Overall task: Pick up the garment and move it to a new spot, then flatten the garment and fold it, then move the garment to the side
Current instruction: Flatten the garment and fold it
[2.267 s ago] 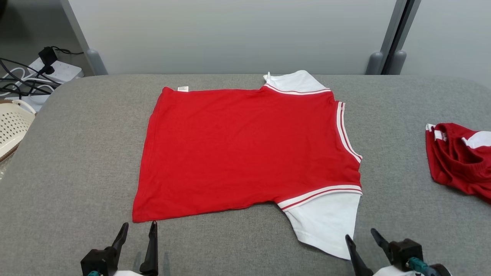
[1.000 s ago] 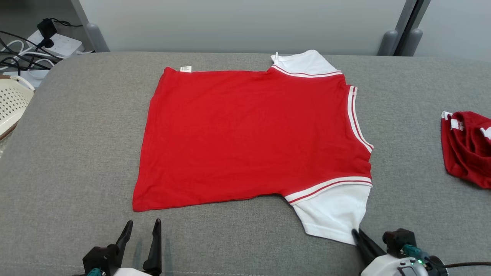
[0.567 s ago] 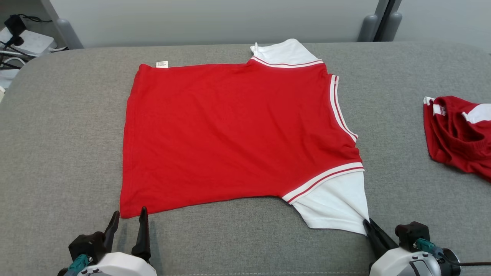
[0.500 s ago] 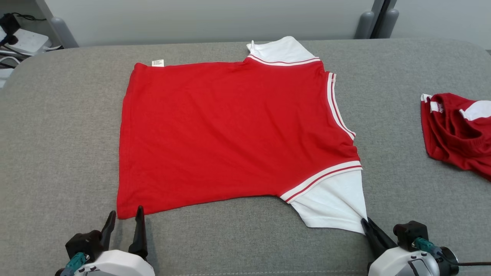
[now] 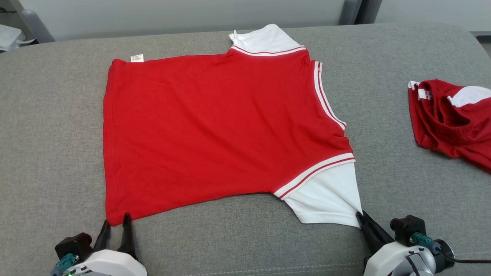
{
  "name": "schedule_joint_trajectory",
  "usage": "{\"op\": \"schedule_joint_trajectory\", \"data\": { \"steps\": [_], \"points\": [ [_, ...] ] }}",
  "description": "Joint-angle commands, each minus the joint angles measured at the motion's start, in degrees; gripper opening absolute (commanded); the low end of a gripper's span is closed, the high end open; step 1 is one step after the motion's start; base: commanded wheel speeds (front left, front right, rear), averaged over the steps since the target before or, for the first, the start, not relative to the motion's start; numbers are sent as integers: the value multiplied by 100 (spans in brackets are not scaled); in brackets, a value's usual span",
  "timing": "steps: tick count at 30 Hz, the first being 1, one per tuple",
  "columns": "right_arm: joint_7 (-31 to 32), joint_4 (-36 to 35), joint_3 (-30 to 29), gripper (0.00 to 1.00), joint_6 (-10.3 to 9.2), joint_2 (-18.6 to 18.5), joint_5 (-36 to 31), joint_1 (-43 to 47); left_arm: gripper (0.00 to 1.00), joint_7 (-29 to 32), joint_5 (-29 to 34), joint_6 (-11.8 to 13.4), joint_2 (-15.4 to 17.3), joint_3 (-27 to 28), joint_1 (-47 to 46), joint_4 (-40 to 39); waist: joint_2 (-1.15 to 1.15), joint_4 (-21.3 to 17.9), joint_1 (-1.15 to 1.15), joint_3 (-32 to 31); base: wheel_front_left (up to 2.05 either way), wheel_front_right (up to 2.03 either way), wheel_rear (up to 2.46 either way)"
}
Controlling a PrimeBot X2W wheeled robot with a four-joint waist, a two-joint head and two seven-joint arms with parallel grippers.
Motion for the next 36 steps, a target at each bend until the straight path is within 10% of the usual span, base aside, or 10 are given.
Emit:
{"op": "schedule_joint_trajectory", "data": {
  "steps": [1, 2, 16, 36],
  "points": [
    [15, -39, 76, 0, -43, -156, 29, -5, 39, -35, -68, -37, 81, 157, -207, -35, 0, 1, 0, -1, 0, 0, 0],
    [15, -55, 80, 0, -43, -154, 38, -8, 0, -35, -86, -49, 81, 149, -222, 9, 0, 2, 0, -3, 0, 0, 0],
    [15, -85, 443, 0, -43, -181, 268, 175, 0, -35, 206, 47, 81, 339, -49, 166, 0, 60, 0, -323, 0, 0, 0],
    [15, -749, 2443, 0, -43, -893, 1612, 354, 0, -35, 977, 394, 127, 1133, 241, 359, 0, 10, 0, -791, 0, 0, 0]
  ]
}}
